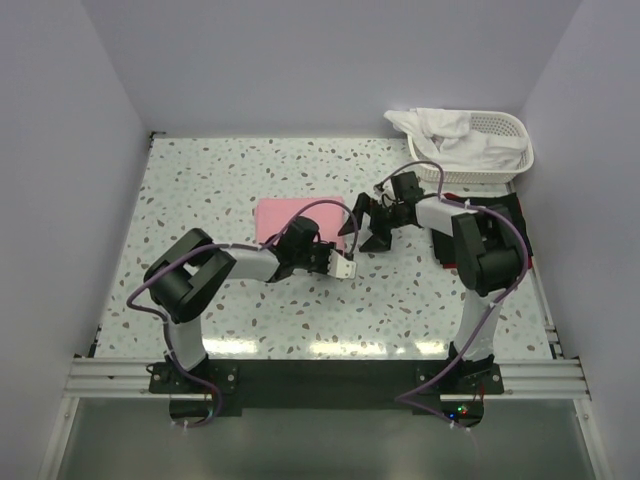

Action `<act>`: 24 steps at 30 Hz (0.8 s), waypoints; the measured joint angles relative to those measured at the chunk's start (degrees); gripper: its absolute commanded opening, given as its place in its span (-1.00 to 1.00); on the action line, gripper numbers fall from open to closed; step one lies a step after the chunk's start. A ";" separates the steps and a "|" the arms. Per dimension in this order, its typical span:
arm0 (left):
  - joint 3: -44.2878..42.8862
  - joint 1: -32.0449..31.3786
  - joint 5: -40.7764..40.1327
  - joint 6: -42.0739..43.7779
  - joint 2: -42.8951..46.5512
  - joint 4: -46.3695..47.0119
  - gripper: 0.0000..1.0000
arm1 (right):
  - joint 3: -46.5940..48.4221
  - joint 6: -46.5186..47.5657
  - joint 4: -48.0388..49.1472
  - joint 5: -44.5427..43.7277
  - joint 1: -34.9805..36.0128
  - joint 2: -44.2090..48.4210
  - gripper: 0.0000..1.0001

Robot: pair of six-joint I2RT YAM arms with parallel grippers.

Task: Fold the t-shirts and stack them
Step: Neatly place the folded tshirt to the corner

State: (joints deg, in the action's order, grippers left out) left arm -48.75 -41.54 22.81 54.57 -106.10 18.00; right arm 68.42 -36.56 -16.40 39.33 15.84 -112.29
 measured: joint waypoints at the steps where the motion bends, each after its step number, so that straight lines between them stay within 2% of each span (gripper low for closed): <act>1: -0.13 0.02 -0.02 -0.15 0.00 -0.15 -1.00 | 0.00 -0.59 0.39 0.24 -0.07 -0.13 0.97; 9: -4.90 1.33 1.81 -7.34 0.35 -3.93 -1.00 | -0.81 -6.69 8.66 5.90 -0.15 -3.30 0.97; 15: -5.16 1.73 2.75 -11.65 2.45 -4.66 -1.00 | 0.04 -13.53 15.63 10.47 -0.15 -6.91 0.96; 18: -5.16 1.73 2.91 -13.33 3.19 -5.01 -1.00 | 0.13 -17.35 19.39 11.54 -0.02 -8.44 0.86; 22: -5.57 1.73 3.19 -15.19 3.87 -5.35 -1.00 | 0.74 -20.79 23.32 11.26 0.55 -10.23 0.59; 24: -5.81 1.73 3.43 -16.04 4.15 -5.42 -1.00 | 1.42 -21.73 24.79 10.91 0.98 -11.17 0.54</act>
State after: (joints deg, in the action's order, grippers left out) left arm -54.57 -39.81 26.24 38.52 -101.95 12.58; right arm 69.84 -58.28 8.38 50.24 16.82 -123.46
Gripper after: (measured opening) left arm 0.024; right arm 0.798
